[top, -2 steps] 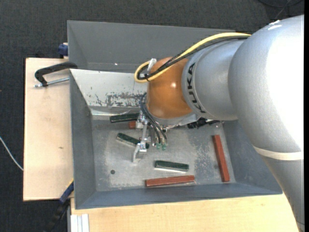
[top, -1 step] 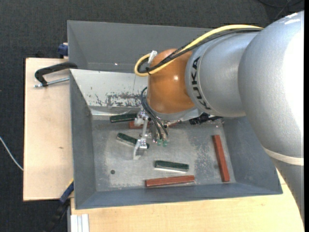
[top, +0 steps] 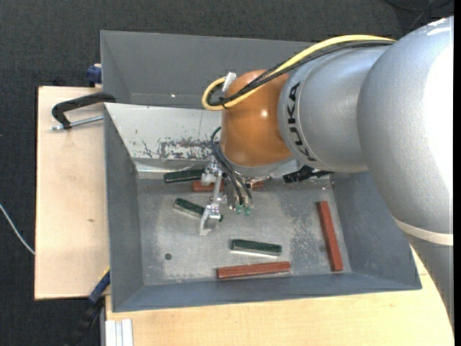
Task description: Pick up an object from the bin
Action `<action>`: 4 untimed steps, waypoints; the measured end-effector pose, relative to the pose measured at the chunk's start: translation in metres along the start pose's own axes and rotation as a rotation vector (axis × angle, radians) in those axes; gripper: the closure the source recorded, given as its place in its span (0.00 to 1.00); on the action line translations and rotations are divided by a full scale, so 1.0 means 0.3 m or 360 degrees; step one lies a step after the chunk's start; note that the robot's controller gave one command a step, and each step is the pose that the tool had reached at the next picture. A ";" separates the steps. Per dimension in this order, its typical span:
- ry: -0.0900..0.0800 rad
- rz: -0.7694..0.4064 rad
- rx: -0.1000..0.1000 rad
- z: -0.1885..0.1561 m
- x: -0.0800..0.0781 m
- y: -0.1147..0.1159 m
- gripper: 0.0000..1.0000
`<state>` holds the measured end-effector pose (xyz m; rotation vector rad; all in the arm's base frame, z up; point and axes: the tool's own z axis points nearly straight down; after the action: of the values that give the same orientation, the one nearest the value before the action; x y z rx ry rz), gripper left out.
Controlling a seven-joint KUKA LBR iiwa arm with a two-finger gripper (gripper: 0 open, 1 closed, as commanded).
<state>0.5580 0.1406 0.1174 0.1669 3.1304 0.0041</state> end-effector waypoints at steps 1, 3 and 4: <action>-0.0001 0.0080 0.0004 0.138 -0.010 0.062 0.00; 0.0016 0.0196 -0.0006 0.134 0.031 0.049 1.00; 0.0014 0.0194 -0.0005 0.128 0.032 0.049 1.00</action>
Offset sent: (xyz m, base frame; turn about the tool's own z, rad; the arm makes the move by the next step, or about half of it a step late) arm -0.0092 0.0109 -0.0474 0.1264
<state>0.5504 0.1564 0.0789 0.3586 3.1232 0.0102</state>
